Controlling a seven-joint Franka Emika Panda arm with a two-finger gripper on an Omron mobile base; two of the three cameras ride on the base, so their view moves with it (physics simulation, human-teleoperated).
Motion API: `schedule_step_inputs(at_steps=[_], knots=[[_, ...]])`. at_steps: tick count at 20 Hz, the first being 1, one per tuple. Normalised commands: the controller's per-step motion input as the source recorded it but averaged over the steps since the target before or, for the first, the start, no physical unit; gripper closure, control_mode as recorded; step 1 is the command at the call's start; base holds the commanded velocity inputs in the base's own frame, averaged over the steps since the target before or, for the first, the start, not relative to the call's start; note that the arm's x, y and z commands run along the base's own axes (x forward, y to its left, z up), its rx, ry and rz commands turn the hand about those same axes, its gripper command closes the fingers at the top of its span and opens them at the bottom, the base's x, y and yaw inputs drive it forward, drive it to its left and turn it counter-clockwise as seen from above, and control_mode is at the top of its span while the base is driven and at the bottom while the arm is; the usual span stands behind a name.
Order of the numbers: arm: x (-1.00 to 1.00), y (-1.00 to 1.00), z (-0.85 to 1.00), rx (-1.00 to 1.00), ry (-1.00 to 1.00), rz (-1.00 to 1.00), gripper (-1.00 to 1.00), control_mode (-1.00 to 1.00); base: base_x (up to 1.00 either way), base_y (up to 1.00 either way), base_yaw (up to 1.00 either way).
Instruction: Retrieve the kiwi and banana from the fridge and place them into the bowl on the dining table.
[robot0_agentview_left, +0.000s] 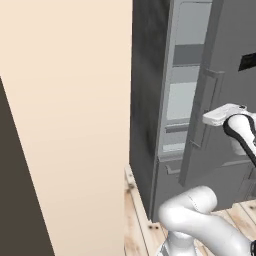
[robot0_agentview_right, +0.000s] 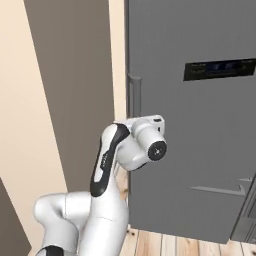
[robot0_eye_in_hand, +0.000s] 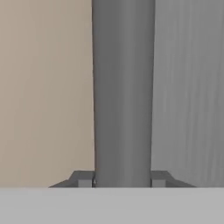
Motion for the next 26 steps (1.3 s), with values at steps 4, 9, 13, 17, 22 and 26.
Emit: schedule_step_inputs(at_steps=[4,9,13,17,22,26], knots=[[-1.00,-0.83,0.00,0.00,0.00,0.00,1.00,-1.00,0.00,0.00,0.00],[-1.00,-0.85,0.00,0.00,0.00,0.00,1.00,-1.00,0.00,0.00,0.00],[-1.00,-0.89,0.00,0.00,0.00,0.00,1.00,-1.00,0.00,0.00,0.00],[-1.00,-0.57,0.00,0.00,0.00,-0.03,1.00,-1.00,0.00,0.00,0.00],[-1.00,-0.16,0.00,-0.01,-0.04,-0.14,1.00,-1.00,0.00,0.00,0.00],[-1.00,-0.02,0.00,-0.04,-0.16,-0.21,1.00,-1.00,0.00,0.00,0.00]])
